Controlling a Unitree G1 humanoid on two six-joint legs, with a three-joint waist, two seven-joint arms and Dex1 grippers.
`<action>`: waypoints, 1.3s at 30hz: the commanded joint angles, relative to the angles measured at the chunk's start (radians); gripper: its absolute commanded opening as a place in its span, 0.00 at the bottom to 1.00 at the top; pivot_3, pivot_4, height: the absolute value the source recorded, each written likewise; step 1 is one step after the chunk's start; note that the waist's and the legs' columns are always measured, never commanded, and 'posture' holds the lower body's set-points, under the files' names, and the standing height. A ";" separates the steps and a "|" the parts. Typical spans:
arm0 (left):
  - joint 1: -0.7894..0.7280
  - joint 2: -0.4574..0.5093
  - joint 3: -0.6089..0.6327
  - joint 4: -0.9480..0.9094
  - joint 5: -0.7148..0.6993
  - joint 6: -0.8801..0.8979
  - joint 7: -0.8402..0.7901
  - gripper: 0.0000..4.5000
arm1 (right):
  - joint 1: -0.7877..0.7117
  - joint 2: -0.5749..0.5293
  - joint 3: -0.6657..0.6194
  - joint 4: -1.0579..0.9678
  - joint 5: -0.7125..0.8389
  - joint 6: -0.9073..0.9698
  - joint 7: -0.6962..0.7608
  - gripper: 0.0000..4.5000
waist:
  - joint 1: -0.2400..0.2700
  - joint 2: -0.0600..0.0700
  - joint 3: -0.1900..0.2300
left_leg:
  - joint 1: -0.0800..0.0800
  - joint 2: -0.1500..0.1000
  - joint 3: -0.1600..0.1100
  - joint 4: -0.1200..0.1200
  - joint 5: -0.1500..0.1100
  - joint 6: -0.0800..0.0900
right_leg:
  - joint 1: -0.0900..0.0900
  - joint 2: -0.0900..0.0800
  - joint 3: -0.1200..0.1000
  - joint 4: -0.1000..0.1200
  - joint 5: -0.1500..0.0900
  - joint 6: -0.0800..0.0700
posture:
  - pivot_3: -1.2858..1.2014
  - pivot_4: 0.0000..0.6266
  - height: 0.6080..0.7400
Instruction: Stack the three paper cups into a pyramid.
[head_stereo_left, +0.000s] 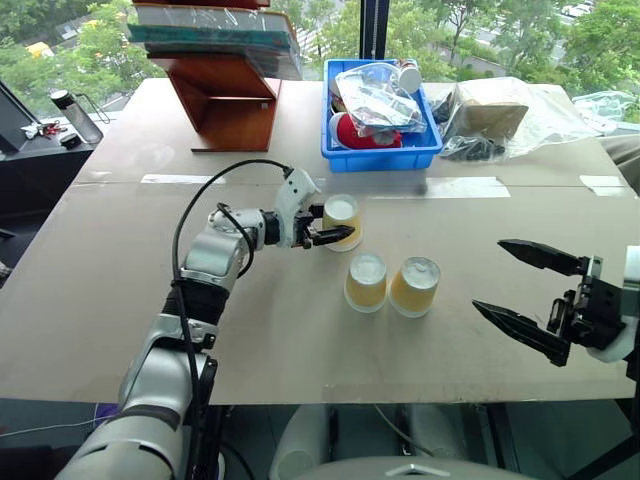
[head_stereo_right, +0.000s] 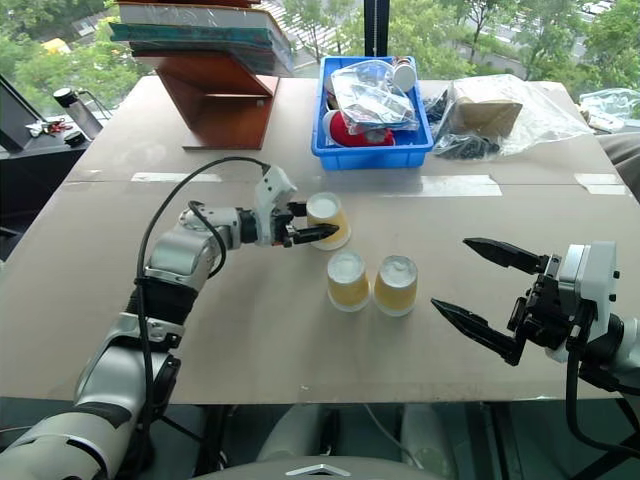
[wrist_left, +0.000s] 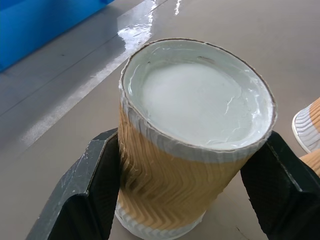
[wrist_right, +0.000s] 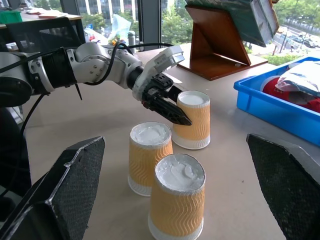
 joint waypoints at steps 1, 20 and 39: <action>-0.043 0.051 0.066 -0.167 -0.110 0.107 -0.086 0.72 | 0.003 -0.001 -0.033 -0.004 0.002 -0.025 -0.001 1.00 | 0.000 0.000 0.000 | 0.000 0.000 0.000 0.000 0.000 0.000 | 0.000 0.000 0.000 0.000 0.000 0.000 | 0.52 0.24 1.00; -0.209 0.034 -0.052 -0.522 -0.329 0.645 -0.039 0.72 | 0.120 0.025 -0.075 0.007 -0.066 -0.100 0.046 1.00 | 0.003 -0.001 0.001 | -0.002 0.000 -0.003 0.004 0.000 0.000 | 0.001 0.000 -0.001 0.003 -0.001 0.001 | 0.52 0.24 1.00; -0.173 0.042 -0.164 -0.530 -0.277 0.560 -0.064 0.72 | 0.187 -0.008 -0.169 0.110 -0.113 -0.164 0.182 1.00 | 0.002 -0.001 0.001 | 0.000 0.001 -0.001 0.005 0.000 0.000 | 0.001 0.000 0.002 0.005 -0.001 0.001 | 0.52 0.24 1.00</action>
